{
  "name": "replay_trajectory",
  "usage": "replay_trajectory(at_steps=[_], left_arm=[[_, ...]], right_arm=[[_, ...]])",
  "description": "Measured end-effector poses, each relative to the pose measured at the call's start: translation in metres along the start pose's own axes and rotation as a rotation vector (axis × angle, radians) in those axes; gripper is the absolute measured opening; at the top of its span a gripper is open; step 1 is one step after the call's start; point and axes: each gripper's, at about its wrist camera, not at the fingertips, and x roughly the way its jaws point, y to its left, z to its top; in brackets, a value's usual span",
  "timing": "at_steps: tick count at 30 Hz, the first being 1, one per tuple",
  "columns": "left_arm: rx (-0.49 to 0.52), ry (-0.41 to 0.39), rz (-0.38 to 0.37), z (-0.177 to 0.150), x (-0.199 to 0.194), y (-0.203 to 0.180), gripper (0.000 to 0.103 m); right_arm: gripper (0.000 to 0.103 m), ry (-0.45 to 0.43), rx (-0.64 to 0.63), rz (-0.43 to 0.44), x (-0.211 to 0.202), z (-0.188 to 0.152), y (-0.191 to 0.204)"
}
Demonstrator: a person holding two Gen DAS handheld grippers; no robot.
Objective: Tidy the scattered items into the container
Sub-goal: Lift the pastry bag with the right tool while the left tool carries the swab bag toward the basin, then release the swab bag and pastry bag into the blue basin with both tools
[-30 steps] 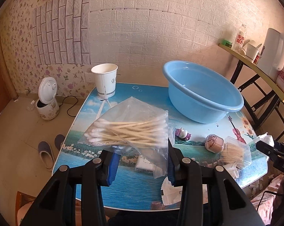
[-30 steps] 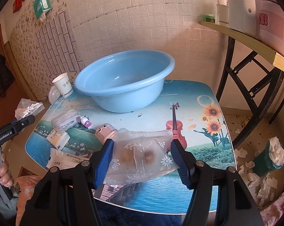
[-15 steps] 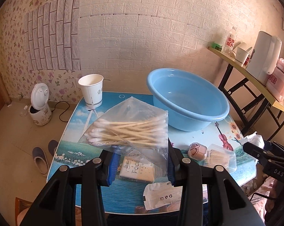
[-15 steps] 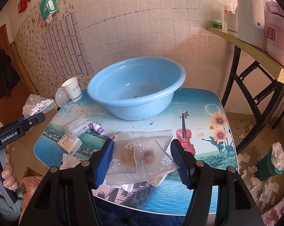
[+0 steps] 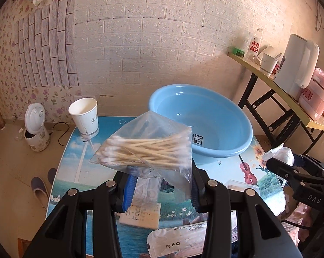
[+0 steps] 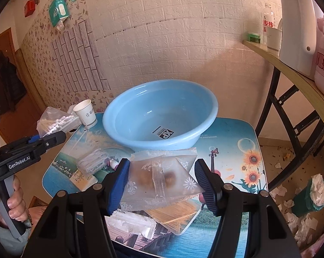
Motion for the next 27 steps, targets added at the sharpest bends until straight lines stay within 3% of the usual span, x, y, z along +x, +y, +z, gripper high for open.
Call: replay_trajectory(at_steps=[17, 27], left_arm=[[0.038, 0.033, -0.041, 0.039, 0.05, -0.023, 0.04], [0.071, 0.058, -0.092, 0.054, 0.09, -0.046, 0.04]], right_arm=[[0.064, 0.018, -0.036, 0.031, 0.037, 0.033, -0.011], [0.064, 0.026, -0.045, 0.008, 0.063, 0.048, -0.018]])
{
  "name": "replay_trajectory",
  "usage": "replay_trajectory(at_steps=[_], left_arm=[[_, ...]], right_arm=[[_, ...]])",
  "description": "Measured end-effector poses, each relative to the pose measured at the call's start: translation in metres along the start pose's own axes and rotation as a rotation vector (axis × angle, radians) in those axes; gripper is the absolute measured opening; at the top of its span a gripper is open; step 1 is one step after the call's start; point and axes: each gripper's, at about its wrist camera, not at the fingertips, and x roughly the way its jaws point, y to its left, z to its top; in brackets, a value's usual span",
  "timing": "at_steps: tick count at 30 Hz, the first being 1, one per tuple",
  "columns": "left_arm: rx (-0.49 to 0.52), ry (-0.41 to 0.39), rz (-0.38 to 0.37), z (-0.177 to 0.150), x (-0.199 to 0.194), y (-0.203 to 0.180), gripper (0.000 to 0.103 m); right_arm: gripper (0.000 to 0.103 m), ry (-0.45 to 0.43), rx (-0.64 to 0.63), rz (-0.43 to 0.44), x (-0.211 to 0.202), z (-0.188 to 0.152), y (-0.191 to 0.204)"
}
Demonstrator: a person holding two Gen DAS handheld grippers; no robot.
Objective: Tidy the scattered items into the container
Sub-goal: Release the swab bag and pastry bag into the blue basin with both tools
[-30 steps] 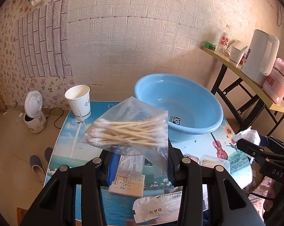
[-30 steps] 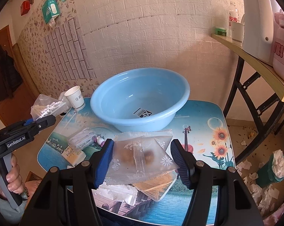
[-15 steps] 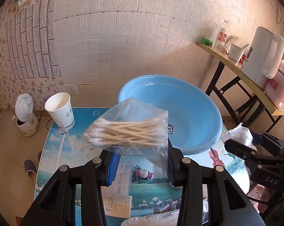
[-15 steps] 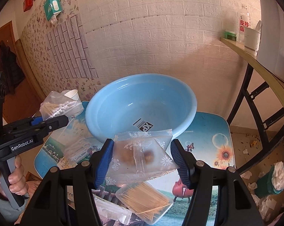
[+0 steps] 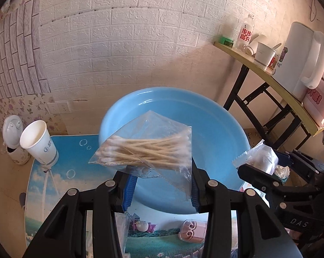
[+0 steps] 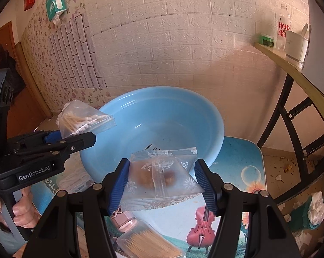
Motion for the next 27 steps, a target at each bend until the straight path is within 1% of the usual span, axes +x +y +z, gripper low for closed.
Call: replay_trajectory(at_steps=[5, 12, 14, 16, 18, 22, 27], left_arm=[[0.0, 0.027, -0.01, 0.005, 0.017, -0.004, 0.04], [0.024, 0.052, -0.014, -0.001, 0.03, -0.008, 0.045], [0.02, 0.048, -0.018, -0.001, 0.031, -0.008, 0.051], [0.017, 0.04, -0.021, -0.001, 0.031, -0.007, 0.063], [0.017, 0.026, -0.024, 0.0, 0.029, -0.006, 0.072], [0.024, 0.006, -0.026, 0.002, 0.024, -0.005, 0.075], [0.002, 0.002, -0.021, 0.001, 0.02, 0.003, 0.075]], right_arm=[[0.064, 0.004, 0.005, 0.015, 0.007, 0.002, -0.002], [0.064, 0.019, 0.009, 0.027, 0.02, 0.003, -0.006], [0.064, 0.023, 0.01, 0.029, 0.023, 0.003, -0.007], [0.064, 0.023, 0.01, 0.029, 0.024, 0.003, -0.008], [0.064, 0.023, 0.009, 0.031, 0.025, 0.003, -0.009], [0.064, 0.025, 0.005, 0.032, 0.028, 0.005, -0.01], [0.064, 0.03, 0.003, 0.037, 0.029, 0.009, -0.009]])
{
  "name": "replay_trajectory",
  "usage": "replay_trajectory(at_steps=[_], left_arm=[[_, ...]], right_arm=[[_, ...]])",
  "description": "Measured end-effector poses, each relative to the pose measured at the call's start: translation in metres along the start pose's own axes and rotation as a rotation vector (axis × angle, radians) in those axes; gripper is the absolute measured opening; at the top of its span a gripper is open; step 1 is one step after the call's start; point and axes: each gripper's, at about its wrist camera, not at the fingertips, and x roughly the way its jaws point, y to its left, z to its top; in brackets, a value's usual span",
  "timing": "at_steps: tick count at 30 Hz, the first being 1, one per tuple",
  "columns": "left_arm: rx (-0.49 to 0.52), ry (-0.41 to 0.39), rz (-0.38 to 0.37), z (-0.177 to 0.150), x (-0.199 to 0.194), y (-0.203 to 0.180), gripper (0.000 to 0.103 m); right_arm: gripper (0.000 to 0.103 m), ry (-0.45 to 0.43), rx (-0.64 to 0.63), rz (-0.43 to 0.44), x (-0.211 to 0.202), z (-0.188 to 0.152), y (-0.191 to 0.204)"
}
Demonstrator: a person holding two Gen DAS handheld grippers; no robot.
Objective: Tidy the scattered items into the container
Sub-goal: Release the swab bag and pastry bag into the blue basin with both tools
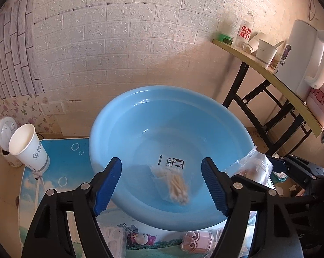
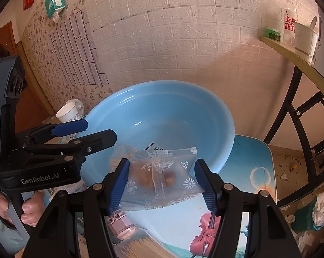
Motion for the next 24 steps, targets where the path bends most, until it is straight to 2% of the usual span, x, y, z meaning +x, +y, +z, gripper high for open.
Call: replay_trajectory(at_steps=[5, 10, 18, 20, 22, 24], left_arm=[[-0.039, -0.019, -0.001, -0.001, -0.01, 0.015, 0.075], [-0.058, -0.042, 0.005, -0.001, -0.017, 0.028, 0.082], [-0.068, -0.06, 0.008, -0.004, -0.024, 0.037, 0.083], [-0.061, -0.063, 0.02, -0.006, -0.025, 0.038, 0.087], [-0.059, -0.071, 0.039, -0.008, -0.027, 0.039, 0.095], [-0.061, -0.079, 0.057, -0.01, -0.03, 0.041, 0.095]], right_arm=[[0.064, 0.004, -0.008, 0.0, 0.0, 0.004, 0.002], [0.064, 0.013, -0.024, 0.004, 0.006, 0.009, 0.011], [0.064, 0.051, -0.038, 0.003, 0.024, 0.016, 0.022], [0.067, 0.059, -0.027, 0.0, 0.027, 0.016, 0.023], [0.078, 0.058, -0.026, -0.024, 0.027, 0.016, 0.023], [0.08, 0.039, -0.036, -0.044, 0.025, 0.017, 0.024]])
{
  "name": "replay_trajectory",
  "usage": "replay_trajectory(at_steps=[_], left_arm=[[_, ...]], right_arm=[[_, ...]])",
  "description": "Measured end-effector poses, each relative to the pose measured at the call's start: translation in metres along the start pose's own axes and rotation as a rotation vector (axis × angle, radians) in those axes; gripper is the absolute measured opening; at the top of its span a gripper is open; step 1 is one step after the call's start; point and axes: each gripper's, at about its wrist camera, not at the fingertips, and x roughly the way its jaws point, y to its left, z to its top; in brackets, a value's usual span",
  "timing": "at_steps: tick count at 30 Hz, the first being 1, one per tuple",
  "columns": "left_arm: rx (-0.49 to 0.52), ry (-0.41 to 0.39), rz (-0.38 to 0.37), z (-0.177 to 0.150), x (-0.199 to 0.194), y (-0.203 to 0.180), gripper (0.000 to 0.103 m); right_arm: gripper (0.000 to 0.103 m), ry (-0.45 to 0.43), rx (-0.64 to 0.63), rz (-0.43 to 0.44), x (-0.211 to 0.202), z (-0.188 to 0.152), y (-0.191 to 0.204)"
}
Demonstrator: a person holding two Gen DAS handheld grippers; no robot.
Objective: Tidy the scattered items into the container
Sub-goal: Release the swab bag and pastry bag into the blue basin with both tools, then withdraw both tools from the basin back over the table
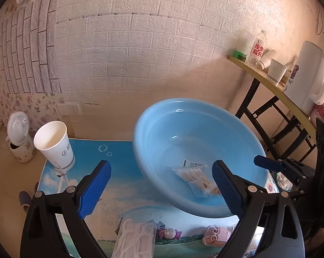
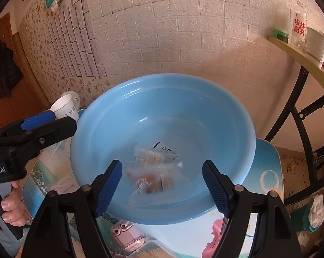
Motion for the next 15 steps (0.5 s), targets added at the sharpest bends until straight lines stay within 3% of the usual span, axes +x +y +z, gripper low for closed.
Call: replay_trajectory(at_steps=[15], left_arm=[[-0.006, -0.045, 0.107, -0.017, -0.043, 0.008, 0.099]], right_arm=[[0.08, -0.086, 0.048, 0.035, -0.051, -0.008, 0.004]])
